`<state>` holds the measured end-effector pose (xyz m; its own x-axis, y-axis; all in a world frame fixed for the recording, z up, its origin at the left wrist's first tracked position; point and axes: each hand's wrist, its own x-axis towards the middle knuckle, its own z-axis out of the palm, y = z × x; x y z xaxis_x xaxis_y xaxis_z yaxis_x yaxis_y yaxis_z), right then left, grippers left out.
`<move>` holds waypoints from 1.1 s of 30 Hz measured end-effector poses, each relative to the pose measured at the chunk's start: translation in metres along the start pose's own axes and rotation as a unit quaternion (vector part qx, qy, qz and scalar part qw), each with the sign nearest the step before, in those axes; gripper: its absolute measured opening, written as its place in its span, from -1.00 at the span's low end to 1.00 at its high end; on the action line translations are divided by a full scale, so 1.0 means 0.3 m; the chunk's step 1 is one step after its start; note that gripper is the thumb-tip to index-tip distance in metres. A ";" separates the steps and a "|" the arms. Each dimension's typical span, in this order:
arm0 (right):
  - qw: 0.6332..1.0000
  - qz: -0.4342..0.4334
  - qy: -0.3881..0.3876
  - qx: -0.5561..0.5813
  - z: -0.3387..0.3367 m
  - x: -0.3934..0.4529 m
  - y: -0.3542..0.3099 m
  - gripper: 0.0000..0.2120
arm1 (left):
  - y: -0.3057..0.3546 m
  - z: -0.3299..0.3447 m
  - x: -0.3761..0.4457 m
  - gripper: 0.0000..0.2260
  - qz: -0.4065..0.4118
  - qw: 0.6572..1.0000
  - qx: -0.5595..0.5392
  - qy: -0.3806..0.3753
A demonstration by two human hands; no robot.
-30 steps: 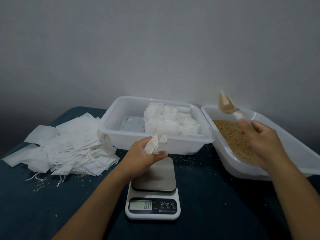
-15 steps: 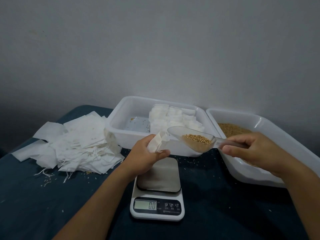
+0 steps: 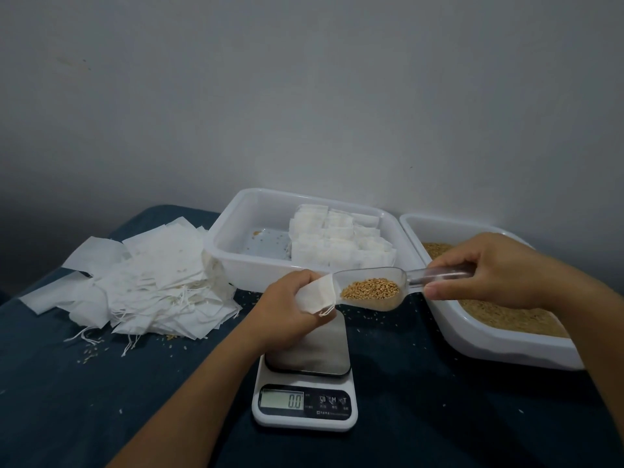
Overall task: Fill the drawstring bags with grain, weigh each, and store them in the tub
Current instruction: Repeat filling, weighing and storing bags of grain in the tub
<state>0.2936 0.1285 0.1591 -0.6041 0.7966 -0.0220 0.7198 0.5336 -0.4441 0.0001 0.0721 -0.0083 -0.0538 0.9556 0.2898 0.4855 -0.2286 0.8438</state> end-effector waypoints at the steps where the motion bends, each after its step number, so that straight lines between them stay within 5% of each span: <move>1: 1.000 -0.002 -0.006 -0.011 -0.006 0.004 -0.005 -0.72 | 0.000 0.001 -0.002 -0.71 0.003 1.000 0.001 -0.002; 33: 0.992 0.005 -0.040 -0.116 -0.098 0.025 -0.171 -0.68 | 0.000 0.008 -0.001 -0.77 0.028 0.999 -0.046 -0.006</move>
<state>0.2621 0.1155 0.2082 -0.6156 0.7816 -0.1006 0.7793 0.5848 -0.2251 0.0022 0.0723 -0.0096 -0.0187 0.9428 0.3328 0.4054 -0.2972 0.8645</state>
